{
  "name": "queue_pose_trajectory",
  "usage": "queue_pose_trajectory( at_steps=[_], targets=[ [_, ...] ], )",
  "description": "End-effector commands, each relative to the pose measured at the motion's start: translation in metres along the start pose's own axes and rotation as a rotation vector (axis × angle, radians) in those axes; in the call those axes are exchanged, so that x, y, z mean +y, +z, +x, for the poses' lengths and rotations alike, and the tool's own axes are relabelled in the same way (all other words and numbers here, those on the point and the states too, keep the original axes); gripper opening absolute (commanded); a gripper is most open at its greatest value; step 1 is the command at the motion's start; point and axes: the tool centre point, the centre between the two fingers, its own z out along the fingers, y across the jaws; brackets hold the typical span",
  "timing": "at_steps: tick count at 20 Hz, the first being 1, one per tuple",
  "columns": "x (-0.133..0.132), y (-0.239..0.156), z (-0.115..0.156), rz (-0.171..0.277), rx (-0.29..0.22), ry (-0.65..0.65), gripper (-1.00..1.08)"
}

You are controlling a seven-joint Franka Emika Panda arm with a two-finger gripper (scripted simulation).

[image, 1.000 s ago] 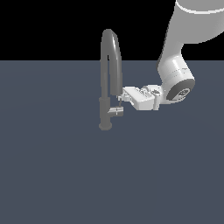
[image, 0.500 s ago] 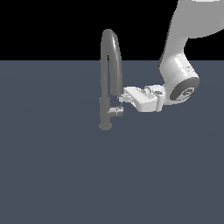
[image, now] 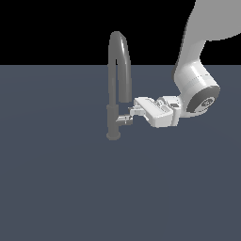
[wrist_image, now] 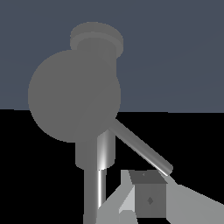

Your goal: Turn on the faucet by rotating a designated handle.

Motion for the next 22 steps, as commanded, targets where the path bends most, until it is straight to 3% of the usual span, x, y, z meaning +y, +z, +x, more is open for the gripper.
queue_pose_trajectory(
  at_steps=[1, 6, 7, 8, 16, 17, 18, 22],
  targets=[
    [0.004, 0.0, 0.006, -0.001, -0.001, 0.003, -1.0],
    [0.024, 0.0, 0.037, -0.001, -0.005, 0.018, -1.0],
    [0.024, 0.0, 0.037, -0.001, -0.005, 0.018, -1.0],
    [0.013, 0.0, 0.016, -0.006, -0.001, -0.013, -1.0],
    [0.024, 0.0, 0.068, -0.001, -0.005, 0.017, -1.0],
    [0.024, 0.0, 0.068, -0.001, -0.005, 0.017, -1.0],
    [0.014, 0.0, 0.045, -0.009, -0.004, -0.018, -1.0],
    [0.012, 0.0, 0.062, -0.006, -0.005, -0.006, -1.0]
  ],
)
